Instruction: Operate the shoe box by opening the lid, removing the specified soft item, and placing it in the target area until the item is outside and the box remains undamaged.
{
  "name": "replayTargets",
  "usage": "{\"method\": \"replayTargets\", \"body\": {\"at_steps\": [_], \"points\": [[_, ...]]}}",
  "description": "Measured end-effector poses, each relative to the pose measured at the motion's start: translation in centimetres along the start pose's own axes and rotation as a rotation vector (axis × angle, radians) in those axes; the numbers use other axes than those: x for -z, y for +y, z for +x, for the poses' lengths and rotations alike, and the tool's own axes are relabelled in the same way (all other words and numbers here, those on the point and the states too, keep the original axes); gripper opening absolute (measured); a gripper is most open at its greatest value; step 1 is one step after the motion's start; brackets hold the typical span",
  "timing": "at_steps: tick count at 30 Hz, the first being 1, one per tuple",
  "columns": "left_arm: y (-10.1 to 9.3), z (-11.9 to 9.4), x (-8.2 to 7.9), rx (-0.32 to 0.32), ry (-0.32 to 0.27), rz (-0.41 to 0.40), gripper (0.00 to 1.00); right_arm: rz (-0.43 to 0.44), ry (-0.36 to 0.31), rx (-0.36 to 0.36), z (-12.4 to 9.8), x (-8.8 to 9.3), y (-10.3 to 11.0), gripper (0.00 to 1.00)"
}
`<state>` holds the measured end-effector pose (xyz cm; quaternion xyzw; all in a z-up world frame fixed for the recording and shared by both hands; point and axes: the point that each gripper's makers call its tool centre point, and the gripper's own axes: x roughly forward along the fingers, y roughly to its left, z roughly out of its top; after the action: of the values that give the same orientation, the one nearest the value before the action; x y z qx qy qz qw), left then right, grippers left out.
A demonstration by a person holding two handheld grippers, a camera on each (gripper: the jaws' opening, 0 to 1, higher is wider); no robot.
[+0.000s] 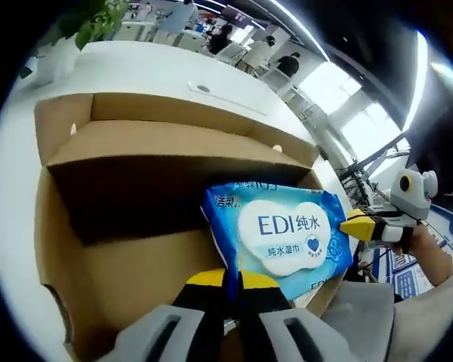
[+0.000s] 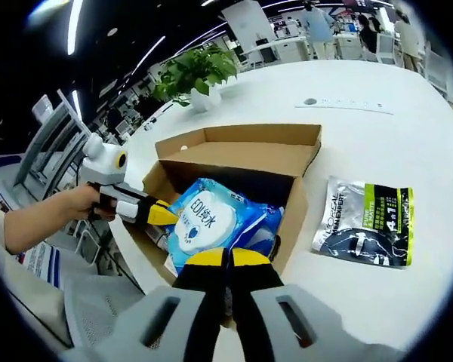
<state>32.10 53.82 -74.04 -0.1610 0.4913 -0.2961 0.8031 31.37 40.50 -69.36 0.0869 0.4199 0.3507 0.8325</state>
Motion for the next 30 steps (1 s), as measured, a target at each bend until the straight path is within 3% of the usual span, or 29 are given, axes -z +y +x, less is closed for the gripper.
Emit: {"method": "replayTargets", "body": {"at_steps": [30], "points": [[-5.0,-2.9,-0.6,0.043,-0.061,0.019,0.03,0.033,-0.058,-0.025,-3.5,-1.3,0.4,0.00]]}}
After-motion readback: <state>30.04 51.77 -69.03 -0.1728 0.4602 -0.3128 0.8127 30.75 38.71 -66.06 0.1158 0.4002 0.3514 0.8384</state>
